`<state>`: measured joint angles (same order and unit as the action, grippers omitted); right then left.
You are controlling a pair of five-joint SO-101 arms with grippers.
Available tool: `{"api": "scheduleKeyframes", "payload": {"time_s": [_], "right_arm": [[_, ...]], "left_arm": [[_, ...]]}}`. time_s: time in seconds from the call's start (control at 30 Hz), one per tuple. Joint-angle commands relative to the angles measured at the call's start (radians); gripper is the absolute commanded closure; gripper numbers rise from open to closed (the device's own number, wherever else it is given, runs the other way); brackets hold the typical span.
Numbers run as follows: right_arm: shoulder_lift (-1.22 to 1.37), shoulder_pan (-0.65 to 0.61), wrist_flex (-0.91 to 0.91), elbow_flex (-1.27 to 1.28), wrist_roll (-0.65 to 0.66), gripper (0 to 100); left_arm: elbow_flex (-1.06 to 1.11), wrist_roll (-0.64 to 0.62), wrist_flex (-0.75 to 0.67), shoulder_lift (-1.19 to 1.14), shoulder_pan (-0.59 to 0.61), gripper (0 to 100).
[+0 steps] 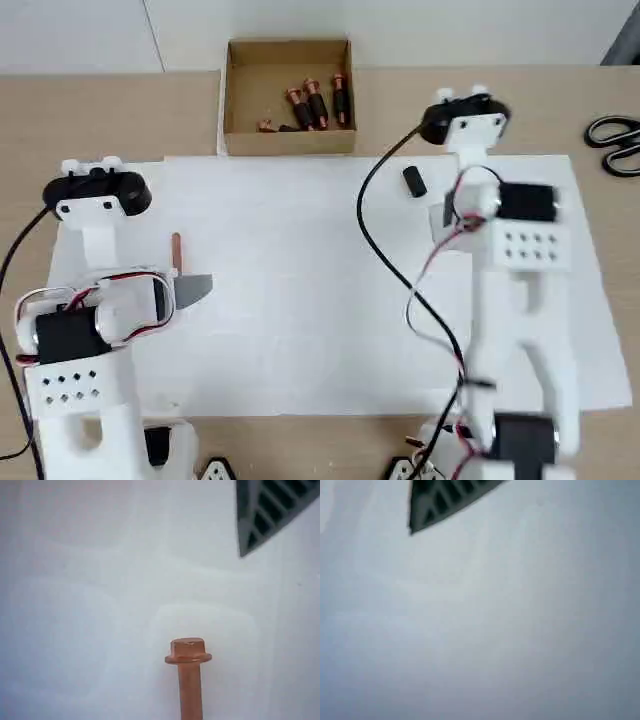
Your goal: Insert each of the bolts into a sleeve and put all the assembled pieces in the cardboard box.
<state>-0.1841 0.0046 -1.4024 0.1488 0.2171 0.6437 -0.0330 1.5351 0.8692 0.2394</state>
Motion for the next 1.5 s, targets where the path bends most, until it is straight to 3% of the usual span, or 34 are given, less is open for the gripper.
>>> {"api": "scheduleKeyframes", "payload": {"time_s": [0.0, 0.23, 0.57, 1.47], "right_arm": [[0.122, -0.012, 0.012, -0.15, 0.011, 81.2], [0.343, -0.07, -0.087, -0.473, 0.012, 81.2], [0.639, -0.099, -0.11, -0.738, 0.034, 81.2], [1.106, -0.094, -0.101, -1.186, 0.095, 81.2]], "left_arm": [[-0.002, 0.009, -0.009, 0.015, 0.008, 65], [-0.002, 0.009, -0.009, 0.015, 0.008, 65], [-0.002, 0.009, -0.009, 0.015, 0.008, 65], [-0.002, 0.009, -0.009, 0.015, 0.006, 65]]}}
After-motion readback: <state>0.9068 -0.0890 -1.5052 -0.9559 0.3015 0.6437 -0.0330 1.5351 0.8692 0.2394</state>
